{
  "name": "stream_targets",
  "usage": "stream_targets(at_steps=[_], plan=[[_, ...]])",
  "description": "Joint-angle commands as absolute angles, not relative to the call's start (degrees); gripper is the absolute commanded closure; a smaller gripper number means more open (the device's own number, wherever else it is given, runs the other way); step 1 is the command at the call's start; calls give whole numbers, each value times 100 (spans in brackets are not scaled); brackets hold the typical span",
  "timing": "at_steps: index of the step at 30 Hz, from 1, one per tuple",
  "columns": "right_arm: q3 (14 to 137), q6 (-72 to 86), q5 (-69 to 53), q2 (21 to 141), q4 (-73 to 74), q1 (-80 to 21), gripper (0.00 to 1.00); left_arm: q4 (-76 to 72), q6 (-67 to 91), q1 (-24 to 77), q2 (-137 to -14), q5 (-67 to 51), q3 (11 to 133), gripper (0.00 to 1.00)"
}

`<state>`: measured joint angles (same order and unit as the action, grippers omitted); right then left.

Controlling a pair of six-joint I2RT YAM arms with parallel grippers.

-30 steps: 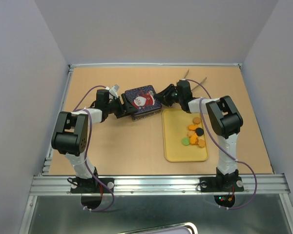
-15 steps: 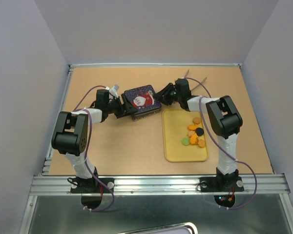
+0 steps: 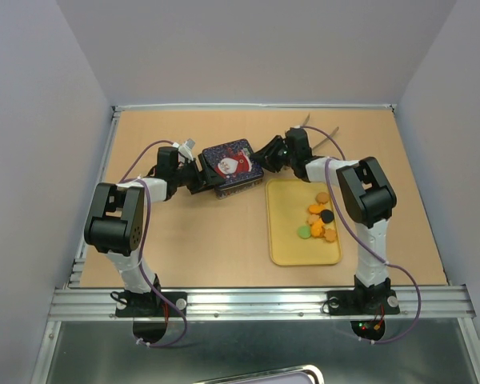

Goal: Pack the cookies

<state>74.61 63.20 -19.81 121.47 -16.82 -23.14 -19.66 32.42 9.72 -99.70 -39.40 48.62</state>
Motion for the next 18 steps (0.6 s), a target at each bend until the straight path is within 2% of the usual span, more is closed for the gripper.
stream_targets(at_steps=[1, 6, 18], plan=[[7655, 6267, -2663, 12436, -897, -2979, 58, -2435, 3234, 1116, -9932, -4359, 4895, 25], [7769, 6144, -2637, 12437, -748, -3094, 58, -2408, 3234, 1108, -9941, -4316, 4957, 25], [7796, 5792, -2443, 12252, -308, -3182, 58, -2373, 3243, 1116, -9923, -4219, 4975, 32]])
